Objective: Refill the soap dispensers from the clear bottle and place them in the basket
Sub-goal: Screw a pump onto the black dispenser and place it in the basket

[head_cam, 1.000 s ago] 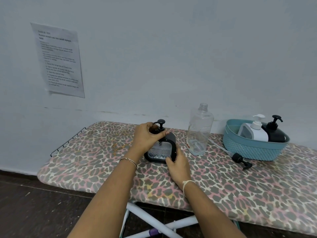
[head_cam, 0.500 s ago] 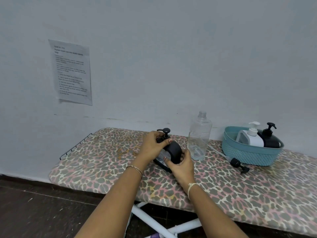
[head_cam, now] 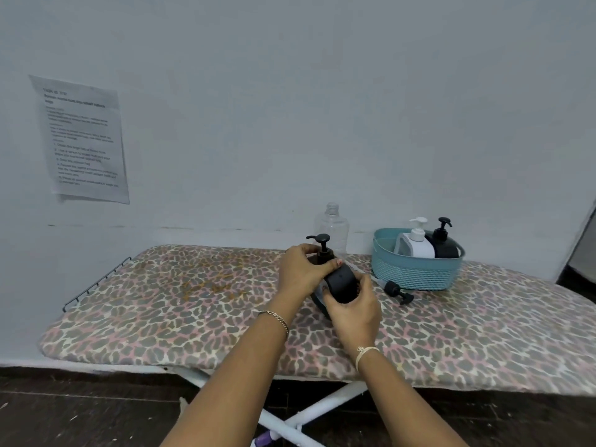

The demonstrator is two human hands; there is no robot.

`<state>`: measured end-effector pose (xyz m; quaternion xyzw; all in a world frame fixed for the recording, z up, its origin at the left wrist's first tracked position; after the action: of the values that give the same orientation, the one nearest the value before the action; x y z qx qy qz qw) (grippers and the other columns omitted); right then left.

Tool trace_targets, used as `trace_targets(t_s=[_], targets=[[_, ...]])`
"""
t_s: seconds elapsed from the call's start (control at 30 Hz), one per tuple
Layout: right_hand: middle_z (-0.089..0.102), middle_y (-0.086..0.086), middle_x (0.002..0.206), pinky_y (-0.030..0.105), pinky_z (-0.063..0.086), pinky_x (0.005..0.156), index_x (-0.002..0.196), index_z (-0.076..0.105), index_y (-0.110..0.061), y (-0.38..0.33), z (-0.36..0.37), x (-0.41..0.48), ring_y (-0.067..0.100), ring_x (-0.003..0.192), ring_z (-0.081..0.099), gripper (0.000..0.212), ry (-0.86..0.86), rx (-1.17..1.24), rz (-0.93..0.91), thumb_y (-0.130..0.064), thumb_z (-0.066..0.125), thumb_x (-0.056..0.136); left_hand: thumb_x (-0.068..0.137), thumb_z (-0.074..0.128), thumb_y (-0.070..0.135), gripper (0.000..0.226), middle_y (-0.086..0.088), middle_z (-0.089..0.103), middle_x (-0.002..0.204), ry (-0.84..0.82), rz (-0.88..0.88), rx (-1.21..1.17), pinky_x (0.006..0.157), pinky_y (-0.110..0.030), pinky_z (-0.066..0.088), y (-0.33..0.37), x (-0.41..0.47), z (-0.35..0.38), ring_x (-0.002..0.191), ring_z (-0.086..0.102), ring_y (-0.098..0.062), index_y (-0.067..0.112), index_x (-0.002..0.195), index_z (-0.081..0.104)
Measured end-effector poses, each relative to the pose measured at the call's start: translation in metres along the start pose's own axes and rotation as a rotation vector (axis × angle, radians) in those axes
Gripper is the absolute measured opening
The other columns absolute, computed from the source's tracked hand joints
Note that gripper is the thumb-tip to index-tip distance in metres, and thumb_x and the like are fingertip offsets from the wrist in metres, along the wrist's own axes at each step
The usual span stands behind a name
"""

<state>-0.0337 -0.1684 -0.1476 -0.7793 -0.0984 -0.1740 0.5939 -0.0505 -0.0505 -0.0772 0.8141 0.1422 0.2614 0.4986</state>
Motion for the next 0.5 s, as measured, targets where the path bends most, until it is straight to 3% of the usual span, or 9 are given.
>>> trace_targets(t_s=[0.2,0.33,0.5], targets=[[0.06,-0.014,0.08,0.025,0.048,0.062,0.092,0.052,-0.026,0.001,-0.038,0.024,0.007,0.072,0.06,0.042,0.158,0.005,-0.051,-0.038,0.083,0.065,0.073,0.081,0.033,0.034,-0.002,0.072,0.099,0.003,0.03,-0.028,0.076,-0.022,0.049,0.034,0.008,0.045,0.087,0.064,-0.011,0.013,0.099,0.072],[0.06,-0.012,0.084,0.027,0.05,0.063,0.094,0.049,-0.032,-0.001,-0.053,0.051,0.009,0.076,0.061,0.042,0.239,0.009,-0.1,-0.035,0.082,0.067,0.078,0.078,0.026,0.029,-0.004,0.071,0.097,-0.041,0.073,-0.103,0.08,-0.027,0.053,0.062,0.023,0.071,0.086,0.064,-0.012,0.009,0.101,0.072],[0.062,-0.008,0.093,0.031,0.053,0.07,0.103,0.054,-0.027,-0.003,-0.064,0.093,0.011,0.084,0.061,0.042,0.274,0.027,-0.163,-0.034,0.081,0.071,0.081,0.076,0.024,0.027,-0.004,0.07,0.094,-0.065,0.111,-0.162,0.07,-0.019,0.046,0.087,0.056,0.098,0.083,0.062,-0.011,0.007,0.101,0.072]])
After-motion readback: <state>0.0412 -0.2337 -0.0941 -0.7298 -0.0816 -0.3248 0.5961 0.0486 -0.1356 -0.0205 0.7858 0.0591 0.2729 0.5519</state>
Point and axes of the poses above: each hand's wrist, its own x-axis towards the middle knuckle, its own z-axis out of the palm, y = z × x, the point moved 3 cm from there along x, towards the middle knuckle
